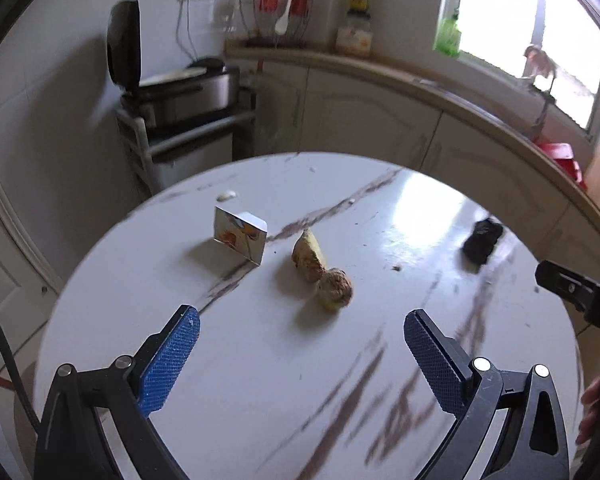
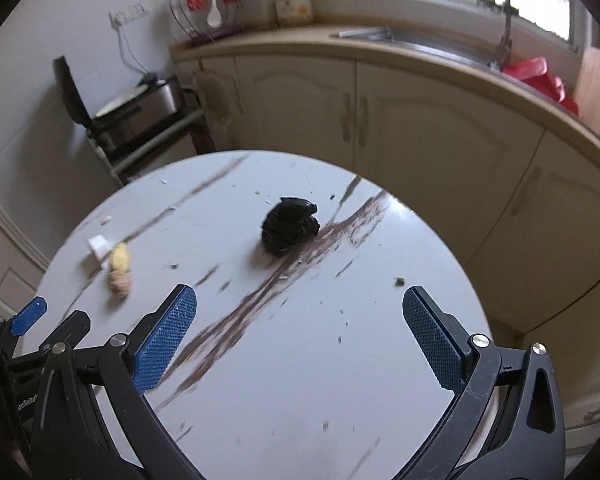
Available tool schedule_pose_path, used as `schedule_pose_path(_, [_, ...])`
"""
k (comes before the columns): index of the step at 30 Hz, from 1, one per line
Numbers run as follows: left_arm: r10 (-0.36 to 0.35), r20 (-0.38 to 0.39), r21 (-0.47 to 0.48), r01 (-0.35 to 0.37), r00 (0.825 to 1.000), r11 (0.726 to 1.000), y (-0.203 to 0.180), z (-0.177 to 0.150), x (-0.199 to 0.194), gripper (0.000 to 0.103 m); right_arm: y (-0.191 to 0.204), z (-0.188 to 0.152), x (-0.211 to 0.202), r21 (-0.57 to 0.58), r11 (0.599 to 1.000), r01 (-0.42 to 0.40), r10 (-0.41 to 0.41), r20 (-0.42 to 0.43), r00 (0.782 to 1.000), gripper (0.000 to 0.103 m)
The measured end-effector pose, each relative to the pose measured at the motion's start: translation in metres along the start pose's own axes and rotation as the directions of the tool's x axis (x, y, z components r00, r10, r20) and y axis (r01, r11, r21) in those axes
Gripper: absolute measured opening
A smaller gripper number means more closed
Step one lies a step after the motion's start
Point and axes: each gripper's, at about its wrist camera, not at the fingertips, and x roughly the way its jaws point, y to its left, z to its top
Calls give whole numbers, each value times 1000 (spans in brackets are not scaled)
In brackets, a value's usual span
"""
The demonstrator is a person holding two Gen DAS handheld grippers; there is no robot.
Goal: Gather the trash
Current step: 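Return both grippers to the table toward the black bag and peanuts, then grasp the black plastic bag with the right gripper while the left grasps the ginger piece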
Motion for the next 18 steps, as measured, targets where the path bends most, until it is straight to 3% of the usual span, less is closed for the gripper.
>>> schedule_pose_path(6, [18, -73, 3, -18, 997, 1000, -6, 27, 53, 90, -7, 13, 49, 6, 1000, 5, -4, -59, 998, 103])
schedule_pose_path(11, [21, -66, -1, -22, 998, 1000, -8, 41, 69, 87, -8, 23, 76, 21, 1000, 11, -9, -88, 996, 103])
schedule_pose_path(15, [26, -59, 0, -26, 998, 1000, -7, 46, 79, 75, 1, 29, 91, 8, 1000, 8, -7, -96, 995, 103])
schedule_pose_path(18, [23, -47, -7, -24, 999, 1000, -4, 48, 84, 62, 9, 29, 102, -6, 1000, 13, -14, -115, 993, 92])
